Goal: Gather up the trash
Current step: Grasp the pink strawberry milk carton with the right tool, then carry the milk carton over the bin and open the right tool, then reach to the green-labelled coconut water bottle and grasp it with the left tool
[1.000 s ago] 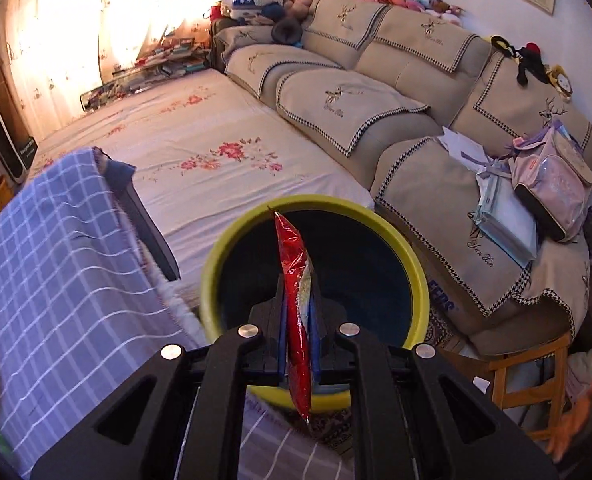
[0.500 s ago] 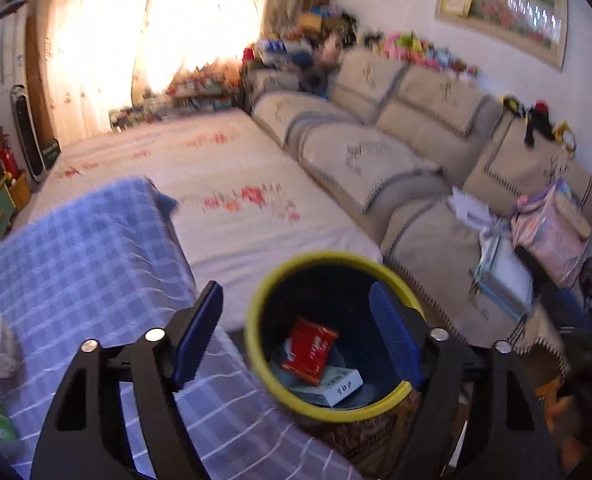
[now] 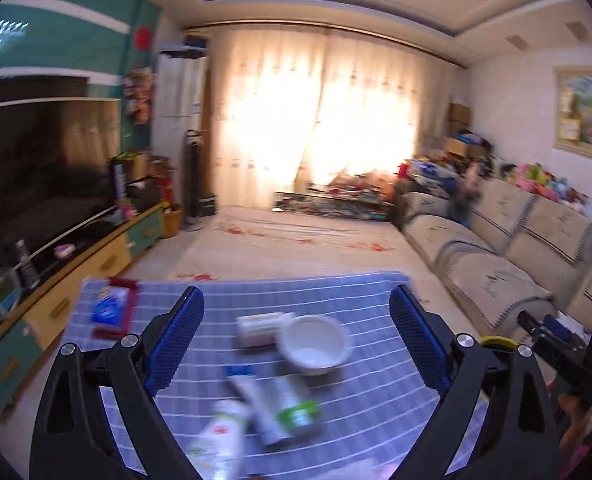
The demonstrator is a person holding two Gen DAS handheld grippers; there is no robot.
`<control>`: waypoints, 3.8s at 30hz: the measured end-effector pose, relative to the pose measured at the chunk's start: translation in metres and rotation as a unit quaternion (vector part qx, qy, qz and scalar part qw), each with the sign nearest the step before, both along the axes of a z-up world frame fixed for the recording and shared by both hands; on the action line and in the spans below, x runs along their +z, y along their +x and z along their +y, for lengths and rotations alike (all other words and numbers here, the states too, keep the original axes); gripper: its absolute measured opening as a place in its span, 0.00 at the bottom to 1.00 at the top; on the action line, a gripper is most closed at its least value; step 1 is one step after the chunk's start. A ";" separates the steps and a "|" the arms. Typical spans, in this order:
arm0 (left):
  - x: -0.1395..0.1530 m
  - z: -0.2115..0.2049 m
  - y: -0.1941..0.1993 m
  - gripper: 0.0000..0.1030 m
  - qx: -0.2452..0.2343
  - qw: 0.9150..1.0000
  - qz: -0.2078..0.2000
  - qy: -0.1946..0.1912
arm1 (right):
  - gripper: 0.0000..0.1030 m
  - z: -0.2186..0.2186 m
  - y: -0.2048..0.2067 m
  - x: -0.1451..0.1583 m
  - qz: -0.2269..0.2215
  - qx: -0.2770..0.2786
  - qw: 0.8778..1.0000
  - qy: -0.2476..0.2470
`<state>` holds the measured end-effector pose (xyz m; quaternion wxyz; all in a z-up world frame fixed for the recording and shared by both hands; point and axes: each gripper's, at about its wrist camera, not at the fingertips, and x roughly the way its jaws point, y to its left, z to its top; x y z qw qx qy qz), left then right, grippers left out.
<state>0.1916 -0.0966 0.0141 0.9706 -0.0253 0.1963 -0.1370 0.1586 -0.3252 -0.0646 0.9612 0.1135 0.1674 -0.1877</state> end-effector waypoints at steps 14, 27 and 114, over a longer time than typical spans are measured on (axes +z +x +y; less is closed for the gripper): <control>-0.100 0.138 0.061 0.90 0.140 0.988 0.045 -0.044 | 0.85 0.041 0.054 -0.025 0.090 0.158 0.983 0.021; -0.117 0.138 0.072 0.90 0.134 0.989 0.055 -0.025 | 0.85 0.097 -0.016 -0.029 0.178 0.397 0.900 -0.020; -0.120 0.111 0.071 0.90 0.085 0.993 0.085 0.001 | 0.87 0.035 0.088 -0.023 0.034 0.105 0.994 0.019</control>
